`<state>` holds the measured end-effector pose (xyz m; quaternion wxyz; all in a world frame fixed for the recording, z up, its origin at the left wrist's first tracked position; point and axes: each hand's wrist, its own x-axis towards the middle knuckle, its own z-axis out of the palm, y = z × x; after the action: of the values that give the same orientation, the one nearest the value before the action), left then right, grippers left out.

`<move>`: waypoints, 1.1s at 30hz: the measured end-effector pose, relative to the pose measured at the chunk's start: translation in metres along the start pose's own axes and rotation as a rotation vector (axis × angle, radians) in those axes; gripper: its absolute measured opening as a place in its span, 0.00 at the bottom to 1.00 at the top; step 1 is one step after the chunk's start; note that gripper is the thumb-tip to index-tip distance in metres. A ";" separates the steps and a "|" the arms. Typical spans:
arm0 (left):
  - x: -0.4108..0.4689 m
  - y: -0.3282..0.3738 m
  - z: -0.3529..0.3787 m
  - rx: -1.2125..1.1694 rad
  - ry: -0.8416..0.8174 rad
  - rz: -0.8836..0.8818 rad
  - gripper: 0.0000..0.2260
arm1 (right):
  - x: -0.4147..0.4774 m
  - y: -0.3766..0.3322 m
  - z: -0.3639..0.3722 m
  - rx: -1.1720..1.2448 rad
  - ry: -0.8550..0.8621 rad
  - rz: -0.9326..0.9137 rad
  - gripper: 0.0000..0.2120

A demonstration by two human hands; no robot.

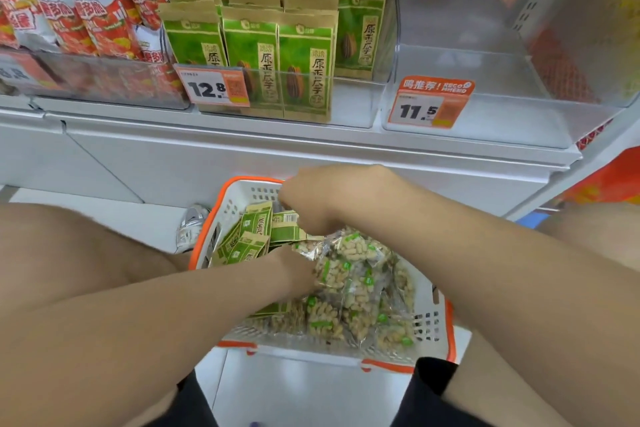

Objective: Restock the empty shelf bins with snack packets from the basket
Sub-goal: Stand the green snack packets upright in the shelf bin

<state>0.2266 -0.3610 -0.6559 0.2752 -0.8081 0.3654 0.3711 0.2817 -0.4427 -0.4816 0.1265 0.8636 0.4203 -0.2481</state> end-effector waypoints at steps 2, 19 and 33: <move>0.002 0.000 0.003 0.050 0.032 0.000 0.17 | 0.000 0.003 0.000 0.006 0.019 -0.018 0.16; -0.060 -0.085 -0.094 -1.473 1.276 -0.701 0.09 | -0.041 0.060 -0.044 0.149 0.238 0.312 0.12; -0.112 -0.104 -0.145 -2.696 1.508 -0.622 0.20 | -0.048 0.082 -0.068 1.469 1.138 0.311 0.15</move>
<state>0.3162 -0.3613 -0.4648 0.7944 0.4813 0.3469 0.1303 0.3435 -0.4959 -0.3979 -0.6425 0.7649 0.0371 0.0279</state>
